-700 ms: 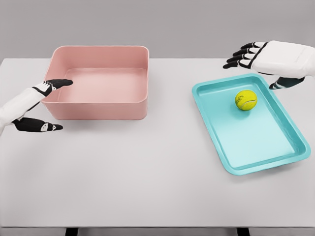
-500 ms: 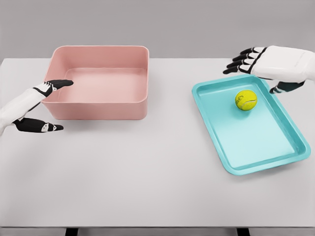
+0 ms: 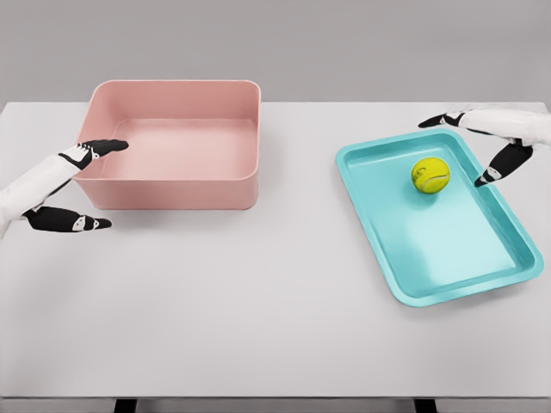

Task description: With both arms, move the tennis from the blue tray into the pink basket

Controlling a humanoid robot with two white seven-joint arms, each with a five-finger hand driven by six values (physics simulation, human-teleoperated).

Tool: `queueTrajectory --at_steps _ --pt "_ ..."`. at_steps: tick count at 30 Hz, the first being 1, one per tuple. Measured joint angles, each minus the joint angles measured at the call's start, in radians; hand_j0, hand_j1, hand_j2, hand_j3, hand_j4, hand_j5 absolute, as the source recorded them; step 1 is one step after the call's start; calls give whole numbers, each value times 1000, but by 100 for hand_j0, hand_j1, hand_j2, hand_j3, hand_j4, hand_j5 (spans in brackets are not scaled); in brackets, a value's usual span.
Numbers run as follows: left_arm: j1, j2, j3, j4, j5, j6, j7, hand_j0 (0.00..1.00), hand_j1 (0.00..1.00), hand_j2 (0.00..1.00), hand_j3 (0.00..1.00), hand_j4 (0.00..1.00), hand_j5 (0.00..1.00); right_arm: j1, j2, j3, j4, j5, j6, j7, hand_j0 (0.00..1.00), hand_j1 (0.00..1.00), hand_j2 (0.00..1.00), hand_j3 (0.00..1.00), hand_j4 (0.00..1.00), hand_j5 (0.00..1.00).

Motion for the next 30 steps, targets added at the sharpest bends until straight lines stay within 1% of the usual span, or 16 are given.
queueTrajectory --at_steps 3,8,13,16,24,26,28,30 --pt "0 0 1 0 0 0 0 100 100 100 100 100 100 -3 42 30 28 50 2 0 100 100 100 100 100 100" --pt "2 -1 1 -1 1 0 0 100 100 100 100 100 100 -9 77 67 70 80 -1 0 100 100 100 100 100 100" --pt "2 -1 1 -1 1 0 0 100 100 100 100 100 100 -14 100 76 121 86 -3 0 100 100 100 100 100 100" --pt "2 -2 0 -1 2 0 0 100 100 100 100 100 100 -18 129 78 173 103 -7 0 100 100 100 100 100 100" --pt "2 -2 1 -2 4 0 0 100 100 100 100 100 100 -34 183 82 265 133 -19 0 100 100 100 100 100 100" --pt "2 -2 1 -4 12 0 1 100 100 100 100 100 100 -34 189 83 275 139 -21 0 100 100 100 100 100 100" --pt "21 -2 3 -10 27 0 1 100 100 100 100 100 100 -34 196 84 288 148 -22 0 100 100 100 100 100 100" --pt "25 0 9 -16 58 0 1 100 100 100 100 100 100 -34 202 84 299 156 -23 0 100 100 100 100 100 100"
